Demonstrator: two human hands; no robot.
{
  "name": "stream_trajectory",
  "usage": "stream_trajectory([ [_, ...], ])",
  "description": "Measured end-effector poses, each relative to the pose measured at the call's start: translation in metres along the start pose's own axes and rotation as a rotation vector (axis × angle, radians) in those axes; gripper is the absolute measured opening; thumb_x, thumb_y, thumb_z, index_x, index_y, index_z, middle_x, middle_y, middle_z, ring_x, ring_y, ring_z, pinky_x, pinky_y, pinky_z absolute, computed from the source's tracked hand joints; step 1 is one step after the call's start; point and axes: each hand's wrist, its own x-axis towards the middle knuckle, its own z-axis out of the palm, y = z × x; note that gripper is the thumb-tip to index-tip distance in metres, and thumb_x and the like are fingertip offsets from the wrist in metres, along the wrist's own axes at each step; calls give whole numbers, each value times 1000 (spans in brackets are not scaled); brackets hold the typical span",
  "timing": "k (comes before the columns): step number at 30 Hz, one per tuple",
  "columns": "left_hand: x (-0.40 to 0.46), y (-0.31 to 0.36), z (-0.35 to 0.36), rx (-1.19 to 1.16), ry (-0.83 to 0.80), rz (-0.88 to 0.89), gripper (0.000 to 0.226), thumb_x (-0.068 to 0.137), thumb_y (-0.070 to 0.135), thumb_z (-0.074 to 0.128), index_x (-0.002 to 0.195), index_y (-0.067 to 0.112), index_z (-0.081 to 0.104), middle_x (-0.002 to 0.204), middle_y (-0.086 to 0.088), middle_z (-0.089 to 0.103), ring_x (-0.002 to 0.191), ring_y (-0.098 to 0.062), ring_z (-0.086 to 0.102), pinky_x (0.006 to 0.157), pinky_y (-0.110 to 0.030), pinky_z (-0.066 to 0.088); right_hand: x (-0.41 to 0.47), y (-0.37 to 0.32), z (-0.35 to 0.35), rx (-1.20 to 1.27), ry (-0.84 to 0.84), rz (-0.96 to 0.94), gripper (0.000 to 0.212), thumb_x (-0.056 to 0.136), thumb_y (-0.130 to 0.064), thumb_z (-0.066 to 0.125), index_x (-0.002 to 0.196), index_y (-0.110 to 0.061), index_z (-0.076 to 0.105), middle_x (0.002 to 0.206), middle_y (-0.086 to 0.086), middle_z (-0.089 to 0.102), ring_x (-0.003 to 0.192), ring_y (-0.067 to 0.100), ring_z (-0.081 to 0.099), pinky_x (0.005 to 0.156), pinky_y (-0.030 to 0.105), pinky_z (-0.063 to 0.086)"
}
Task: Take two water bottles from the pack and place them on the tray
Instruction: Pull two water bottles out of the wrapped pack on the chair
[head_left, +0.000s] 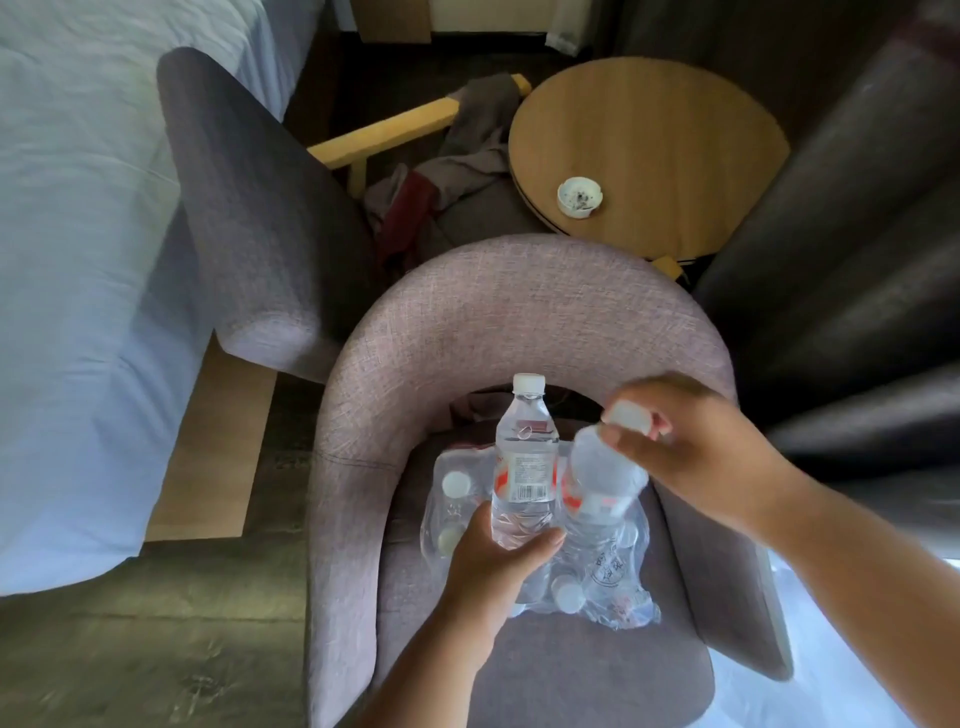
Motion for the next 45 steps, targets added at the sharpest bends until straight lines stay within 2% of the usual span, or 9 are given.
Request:
stream_trajectory([
  [8,5,-1,-4,38,-35,-1,68,67,46,92,127,32,66,113,12,83,103,-2,78,80,-14,56,72,46,45,252,74,410,34,106,-32,56,128,-9,67,122,13,72,107,24,65,98,36,48],
  [13,5,-6,1,8,-7,0,63,74,24,95,129,27,65,113,8,83,101,-5,79,74,-11,60,55,49,75,266,245,494,29,104,-43,53,118,-23,69,83,-9,66,75,10,61,62,24,43],
  [17,4,-8,5,29,14,17,58,82,12,91,131,27,64,117,4,82,109,-10,78,92,-25,61,30,34,92,362,446,552,25,104,-41,44,83,-39,59,75,-10,57,67,11,55,63,30,43],
  [21,4,-9,8,16,16,28,59,82,17,91,133,27,63,119,3,81,111,-12,77,106,-41,57,-16,16,111,356,575,661,33,102,-40,43,116,-17,62,100,1,63,87,6,57,74,28,48],
  [28,2,-10,7,-18,-30,10,53,83,22,92,126,36,65,115,12,82,104,-1,77,72,-10,60,-87,-7,132,403,438,752,28,92,-44,67,117,-34,60,108,-15,68,102,12,61,78,28,48],
  [31,-1,-7,8,3,-26,9,57,79,38,92,129,42,63,118,16,80,108,0,76,79,-14,60,-90,-2,128,349,349,802,31,86,-56,70,103,-31,63,91,-15,66,83,7,60,62,16,39],
  [34,-1,-5,6,19,-54,21,57,81,42,90,131,44,61,119,21,79,108,4,75,76,-12,60,-87,1,127,304,252,791,45,83,-66,64,79,-22,66,66,-4,58,62,14,51,51,25,33],
  [41,-11,13,2,24,-71,42,75,69,72,84,134,43,61,123,13,79,112,-7,76,93,-27,61,-78,-8,123,470,206,821,42,85,-57,73,95,-20,54,85,4,70,73,21,69,59,36,55],
  [45,-22,21,1,-2,-60,59,57,78,66,81,128,42,68,119,7,82,108,-14,79,91,-33,62,-74,-21,118,660,284,830,34,86,-48,77,96,-25,54,90,6,76,83,24,75,77,48,62],
])
